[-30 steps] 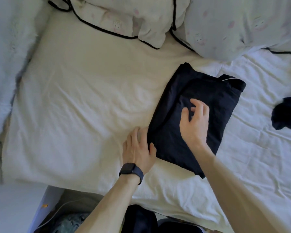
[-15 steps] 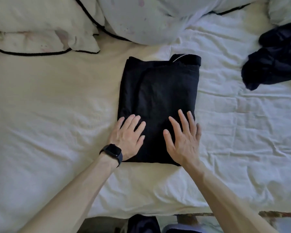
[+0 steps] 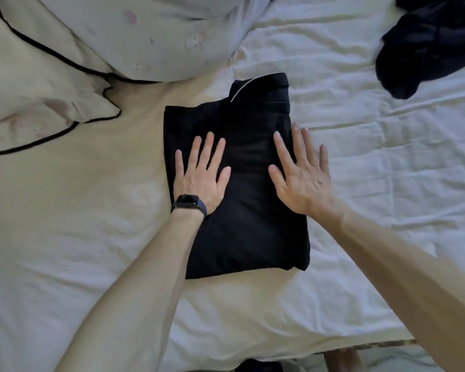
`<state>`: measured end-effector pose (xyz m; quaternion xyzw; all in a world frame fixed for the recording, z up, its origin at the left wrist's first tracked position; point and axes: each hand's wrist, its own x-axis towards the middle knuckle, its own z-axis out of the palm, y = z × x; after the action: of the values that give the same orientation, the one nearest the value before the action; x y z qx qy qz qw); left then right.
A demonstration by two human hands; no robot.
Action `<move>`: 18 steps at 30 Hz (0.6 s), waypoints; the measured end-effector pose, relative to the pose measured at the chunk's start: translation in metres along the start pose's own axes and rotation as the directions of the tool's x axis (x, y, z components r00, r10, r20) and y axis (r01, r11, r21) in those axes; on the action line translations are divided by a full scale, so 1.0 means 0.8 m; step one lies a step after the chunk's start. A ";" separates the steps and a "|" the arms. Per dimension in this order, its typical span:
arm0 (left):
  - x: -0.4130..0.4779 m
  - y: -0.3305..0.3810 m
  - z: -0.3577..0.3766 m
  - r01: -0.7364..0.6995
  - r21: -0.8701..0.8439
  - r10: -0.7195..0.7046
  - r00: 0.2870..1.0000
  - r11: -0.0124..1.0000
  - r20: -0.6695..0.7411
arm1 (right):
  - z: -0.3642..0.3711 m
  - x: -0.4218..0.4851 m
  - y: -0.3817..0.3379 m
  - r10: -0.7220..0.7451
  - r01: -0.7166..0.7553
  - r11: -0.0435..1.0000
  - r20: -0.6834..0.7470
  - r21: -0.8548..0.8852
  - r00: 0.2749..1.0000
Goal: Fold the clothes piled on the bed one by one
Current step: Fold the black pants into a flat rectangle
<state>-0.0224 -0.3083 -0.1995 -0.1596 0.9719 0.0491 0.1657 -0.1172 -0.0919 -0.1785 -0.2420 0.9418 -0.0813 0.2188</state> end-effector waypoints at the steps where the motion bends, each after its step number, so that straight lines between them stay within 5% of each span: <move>1: -0.004 -0.004 -0.001 0.050 -0.002 -0.050 0.999 0.999 -0.009 | -0.001 -0.010 0.000 0.011 -0.011 1.000 -0.012 0.026 1.000; 3: -0.017 -0.003 -0.006 0.101 -0.034 -0.102 0.994 0.994 -0.037 | -0.003 -0.038 -0.005 0.009 -0.005 0.995 -0.042 0.097 0.999; 8: -0.106 0.039 -0.002 -0.078 -0.149 0.077 0.997 0.986 -0.014 | 0.017 -0.139 -0.018 0.107 -0.094 0.975 -0.053 0.202 0.993; 12: -0.185 0.030 0.014 0.075 -0.159 -0.048 0.985 0.984 0.165 | 0.030 -0.199 -0.018 0.132 -0.115 0.956 -0.044 0.270 0.990; 14: -0.207 0.019 0.008 0.223 -0.187 -0.194 0.968 0.957 0.161 | 0.026 -0.210 -0.018 0.209 -0.178 0.821 0.004 0.542 0.978; 16: -0.222 0.017 -0.004 0.355 -0.324 -0.356 0.933 0.877 0.060 | 0.017 -0.210 -0.019 0.352 -0.316 0.562 0.125 0.765 0.928; 18: -0.231 0.016 -0.014 0.515 -0.588 -0.567 0.816 0.624 0.113 | 0.009 -0.203 -0.016 0.448 -0.472 0.351 0.297 0.809 0.843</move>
<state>0.1348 -0.2433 -0.1258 -0.4896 0.8184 0.2917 0.0735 0.0191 -0.0233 -0.1212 0.1723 0.7987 -0.4700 0.3338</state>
